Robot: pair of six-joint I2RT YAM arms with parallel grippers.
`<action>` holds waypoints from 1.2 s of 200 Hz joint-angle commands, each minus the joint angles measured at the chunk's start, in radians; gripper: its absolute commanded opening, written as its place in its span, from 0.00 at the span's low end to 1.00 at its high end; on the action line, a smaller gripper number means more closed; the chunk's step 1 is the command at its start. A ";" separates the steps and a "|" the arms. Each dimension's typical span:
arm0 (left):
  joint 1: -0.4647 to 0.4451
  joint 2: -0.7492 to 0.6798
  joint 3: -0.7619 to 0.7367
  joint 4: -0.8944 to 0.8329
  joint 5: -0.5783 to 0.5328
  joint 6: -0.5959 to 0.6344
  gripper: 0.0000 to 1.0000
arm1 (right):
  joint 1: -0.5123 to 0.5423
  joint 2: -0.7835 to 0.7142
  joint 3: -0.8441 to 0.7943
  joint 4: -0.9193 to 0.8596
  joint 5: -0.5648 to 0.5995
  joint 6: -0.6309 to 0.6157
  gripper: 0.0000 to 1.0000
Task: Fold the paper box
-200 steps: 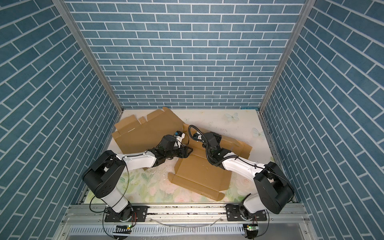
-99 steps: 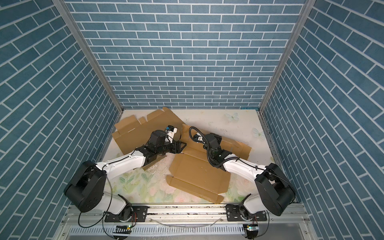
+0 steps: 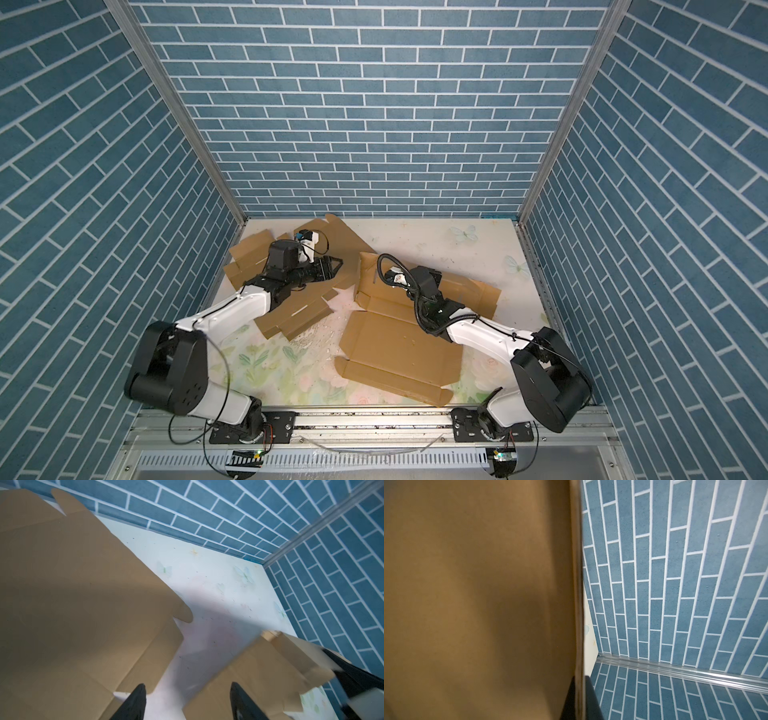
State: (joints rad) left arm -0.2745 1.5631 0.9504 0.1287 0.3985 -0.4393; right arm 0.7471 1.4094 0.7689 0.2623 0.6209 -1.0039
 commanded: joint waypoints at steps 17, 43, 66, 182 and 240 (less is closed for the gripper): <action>0.001 0.191 0.145 -0.019 0.117 0.018 0.66 | 0.000 -0.038 -0.030 0.084 -0.057 -0.066 0.00; -0.025 0.254 0.179 -0.052 0.159 0.072 0.67 | -0.004 -0.030 -0.026 0.093 -0.065 -0.076 0.00; -0.042 0.247 0.163 -0.063 0.200 0.099 0.67 | -0.009 -0.020 -0.024 0.102 -0.064 -0.086 0.00; -0.191 0.062 -0.011 -0.208 -0.001 0.208 0.71 | -0.011 -0.011 -0.018 0.071 -0.059 -0.076 0.00; -0.175 0.014 0.058 -0.391 -0.026 0.343 0.74 | -0.009 -0.021 -0.017 0.055 -0.061 -0.078 0.00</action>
State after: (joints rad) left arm -0.4641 1.6146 0.9573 -0.1490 0.4072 -0.1936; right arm 0.7361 1.3941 0.7582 0.3134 0.5709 -1.0821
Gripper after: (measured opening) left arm 0.737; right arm 0.053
